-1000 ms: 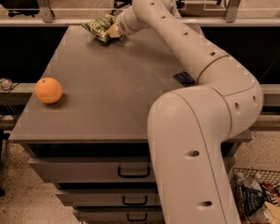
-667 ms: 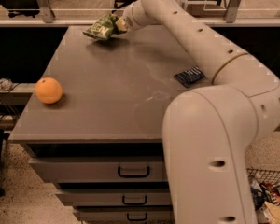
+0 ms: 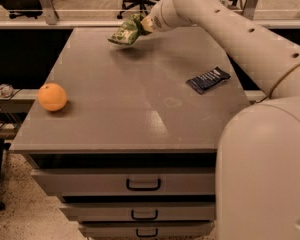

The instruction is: Move green jalapeno chip bag near rxbar blueberry

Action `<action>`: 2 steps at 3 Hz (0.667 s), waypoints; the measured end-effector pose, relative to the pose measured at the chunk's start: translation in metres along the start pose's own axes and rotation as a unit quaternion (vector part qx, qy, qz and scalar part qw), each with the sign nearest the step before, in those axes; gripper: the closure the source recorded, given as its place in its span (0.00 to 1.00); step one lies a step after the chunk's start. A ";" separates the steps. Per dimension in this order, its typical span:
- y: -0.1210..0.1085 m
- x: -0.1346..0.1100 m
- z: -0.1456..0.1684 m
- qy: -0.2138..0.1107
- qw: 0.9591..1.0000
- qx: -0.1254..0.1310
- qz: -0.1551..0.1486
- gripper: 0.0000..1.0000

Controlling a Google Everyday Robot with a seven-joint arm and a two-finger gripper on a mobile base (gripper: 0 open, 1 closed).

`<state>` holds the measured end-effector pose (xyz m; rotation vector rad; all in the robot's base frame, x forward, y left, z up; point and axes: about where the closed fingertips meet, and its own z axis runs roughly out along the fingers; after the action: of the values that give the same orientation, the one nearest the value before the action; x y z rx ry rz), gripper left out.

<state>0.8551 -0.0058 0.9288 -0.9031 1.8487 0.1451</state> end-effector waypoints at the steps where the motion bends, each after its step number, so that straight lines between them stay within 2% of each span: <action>1: -0.009 0.033 -0.034 0.029 0.999 0.020 0.002 1.00; 2: -0.010 0.063 -0.067 0.057 0.998 0.031 0.004 1.00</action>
Offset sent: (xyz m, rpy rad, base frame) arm -0.1008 -0.1219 -0.0276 -0.1305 0.0925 -0.1429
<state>0.8001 -0.0773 0.9104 -0.8762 1.9512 0.0422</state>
